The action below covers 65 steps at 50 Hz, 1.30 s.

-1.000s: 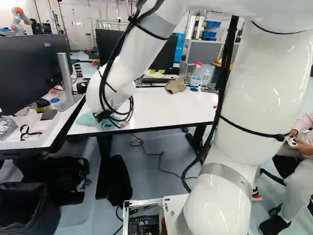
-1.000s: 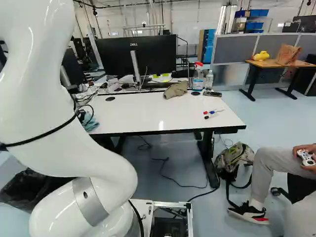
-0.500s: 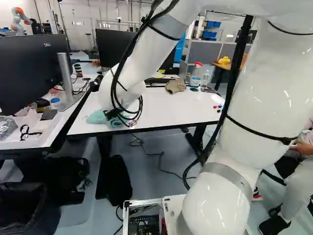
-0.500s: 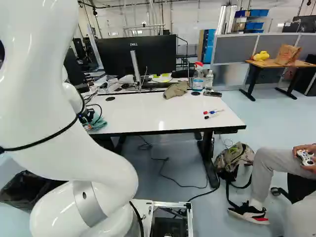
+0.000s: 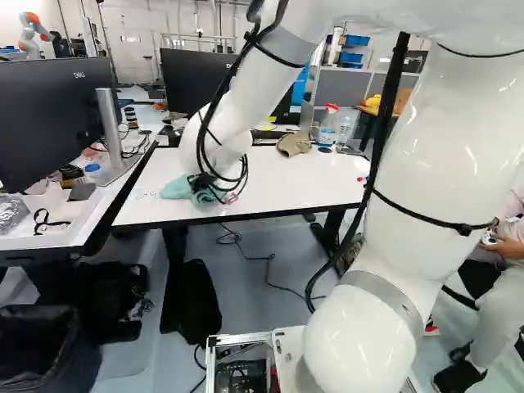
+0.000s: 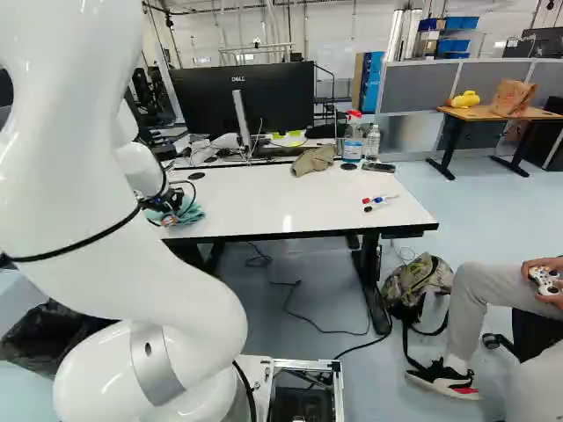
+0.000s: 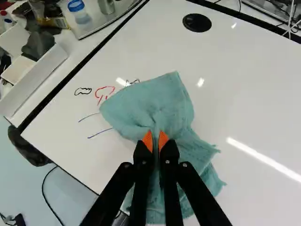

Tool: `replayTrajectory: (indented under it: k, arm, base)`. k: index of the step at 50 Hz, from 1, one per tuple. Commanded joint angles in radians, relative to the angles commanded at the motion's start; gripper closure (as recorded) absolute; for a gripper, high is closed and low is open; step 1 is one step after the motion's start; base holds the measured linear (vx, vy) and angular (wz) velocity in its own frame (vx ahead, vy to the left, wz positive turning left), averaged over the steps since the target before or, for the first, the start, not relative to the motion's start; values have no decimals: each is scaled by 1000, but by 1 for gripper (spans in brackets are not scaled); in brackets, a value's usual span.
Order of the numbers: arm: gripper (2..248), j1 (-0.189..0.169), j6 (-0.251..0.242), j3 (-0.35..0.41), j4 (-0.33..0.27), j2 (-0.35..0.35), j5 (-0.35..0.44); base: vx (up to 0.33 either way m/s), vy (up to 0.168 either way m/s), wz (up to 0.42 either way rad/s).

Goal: Clean the table with the green towel

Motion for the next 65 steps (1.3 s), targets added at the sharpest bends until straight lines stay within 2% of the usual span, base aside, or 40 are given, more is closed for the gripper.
replayTrajectory:
  k: [17,32,49,65]
  arm:
    - [215,-53,0,-54,0,-49,0]
    - [215,-75,0,-125,0,-111,0]
    - [215,-65,0,-217,0,-189,0]
    - [215,-36,0,-287,0,-246,0]
  base:
    - [0,0,0]
    - [0,0,0]
    - [0,0,0]
    - [0,0,0]
